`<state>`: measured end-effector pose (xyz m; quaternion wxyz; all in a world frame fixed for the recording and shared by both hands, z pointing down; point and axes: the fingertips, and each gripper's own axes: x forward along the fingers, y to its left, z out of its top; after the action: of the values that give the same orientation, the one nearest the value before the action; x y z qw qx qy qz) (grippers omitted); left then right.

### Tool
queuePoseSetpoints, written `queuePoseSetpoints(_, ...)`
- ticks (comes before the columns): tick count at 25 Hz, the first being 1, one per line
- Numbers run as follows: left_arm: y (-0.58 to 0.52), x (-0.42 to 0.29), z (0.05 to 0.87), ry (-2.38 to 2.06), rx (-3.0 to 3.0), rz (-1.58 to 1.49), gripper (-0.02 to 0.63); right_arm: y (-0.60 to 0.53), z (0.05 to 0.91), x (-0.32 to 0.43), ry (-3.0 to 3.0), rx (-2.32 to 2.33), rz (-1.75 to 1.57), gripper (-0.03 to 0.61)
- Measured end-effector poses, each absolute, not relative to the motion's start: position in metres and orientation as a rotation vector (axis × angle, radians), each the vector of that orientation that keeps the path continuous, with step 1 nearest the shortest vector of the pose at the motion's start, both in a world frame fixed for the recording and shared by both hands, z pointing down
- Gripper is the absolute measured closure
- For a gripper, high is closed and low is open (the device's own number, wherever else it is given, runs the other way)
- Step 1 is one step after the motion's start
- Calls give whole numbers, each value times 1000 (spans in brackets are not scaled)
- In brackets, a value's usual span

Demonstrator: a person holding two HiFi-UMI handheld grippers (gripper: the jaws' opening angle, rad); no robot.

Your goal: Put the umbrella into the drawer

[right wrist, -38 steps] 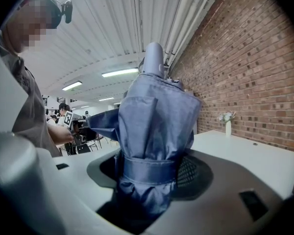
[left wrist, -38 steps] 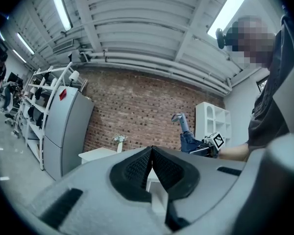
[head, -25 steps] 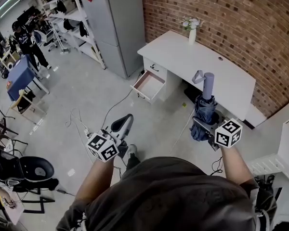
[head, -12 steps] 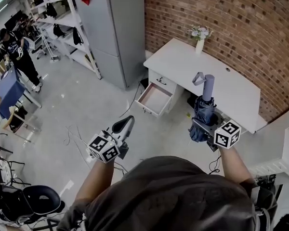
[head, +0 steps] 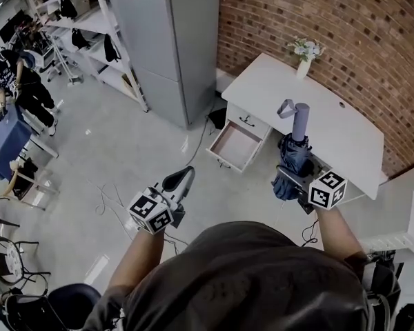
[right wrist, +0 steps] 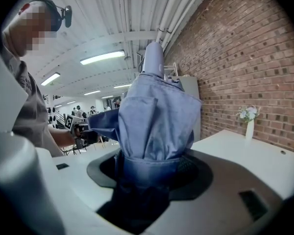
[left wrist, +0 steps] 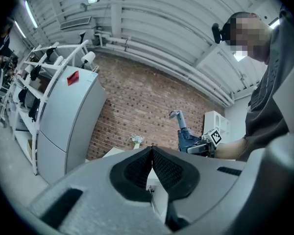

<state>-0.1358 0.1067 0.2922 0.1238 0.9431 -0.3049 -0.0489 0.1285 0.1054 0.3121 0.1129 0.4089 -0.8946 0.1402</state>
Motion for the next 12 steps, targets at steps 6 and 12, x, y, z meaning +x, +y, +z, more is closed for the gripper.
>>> queuePoseSetpoints(6,72,-151,292,-904,2693,-197,614,56,314,110,-2630,1147,430,328)
queuePoseSetpoints(12,38,-145,309,-1025,2674,-129,614,-4,322,115,-2701,1058,431,328)
